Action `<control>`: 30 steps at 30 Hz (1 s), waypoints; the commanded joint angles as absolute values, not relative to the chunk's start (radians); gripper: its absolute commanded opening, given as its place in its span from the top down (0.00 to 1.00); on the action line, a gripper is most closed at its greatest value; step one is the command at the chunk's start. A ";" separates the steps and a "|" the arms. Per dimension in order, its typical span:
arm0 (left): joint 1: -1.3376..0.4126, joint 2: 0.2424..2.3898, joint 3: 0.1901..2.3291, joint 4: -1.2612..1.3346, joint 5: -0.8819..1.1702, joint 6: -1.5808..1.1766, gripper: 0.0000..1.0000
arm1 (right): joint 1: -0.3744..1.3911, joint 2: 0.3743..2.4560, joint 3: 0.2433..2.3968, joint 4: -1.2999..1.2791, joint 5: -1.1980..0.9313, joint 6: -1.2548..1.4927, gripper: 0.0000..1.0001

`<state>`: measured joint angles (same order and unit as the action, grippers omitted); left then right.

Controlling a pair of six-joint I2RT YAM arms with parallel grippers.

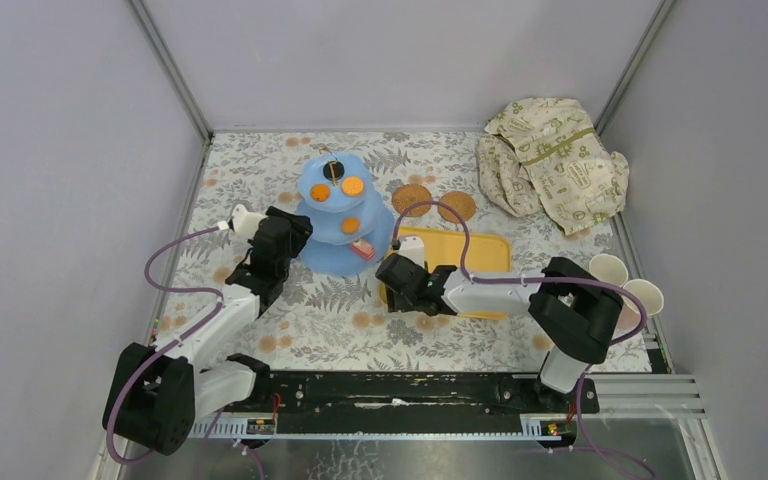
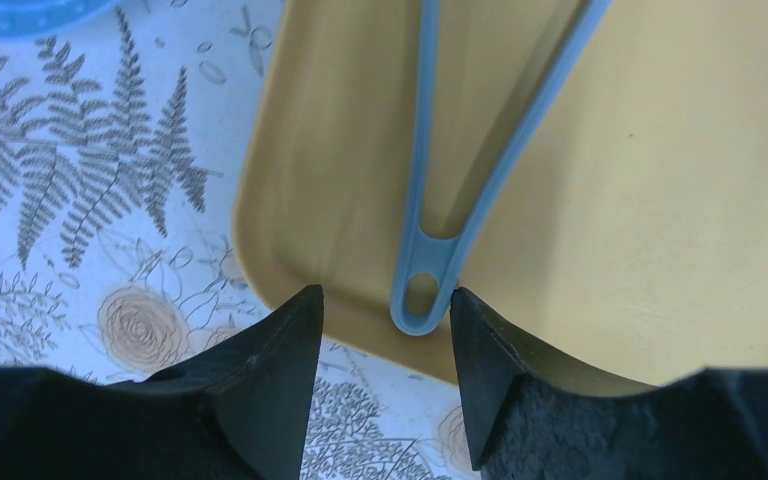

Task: Serve the afternoon tea
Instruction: Move the tray at the center of the board.

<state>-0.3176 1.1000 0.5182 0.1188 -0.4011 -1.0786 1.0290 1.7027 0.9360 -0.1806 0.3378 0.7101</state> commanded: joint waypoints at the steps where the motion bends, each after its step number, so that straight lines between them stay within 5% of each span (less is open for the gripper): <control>1: -0.309 1.084 0.509 0.163 -0.396 -1.080 0.43 | 1.116 1.733 0.931 -0.262 0.310 0.773 0.43; 30: -0.309 1.014 0.499 0.116 -0.402 -1.074 0.41 | 1.365 1.794 1.070 -0.371 0.410 0.885 0.42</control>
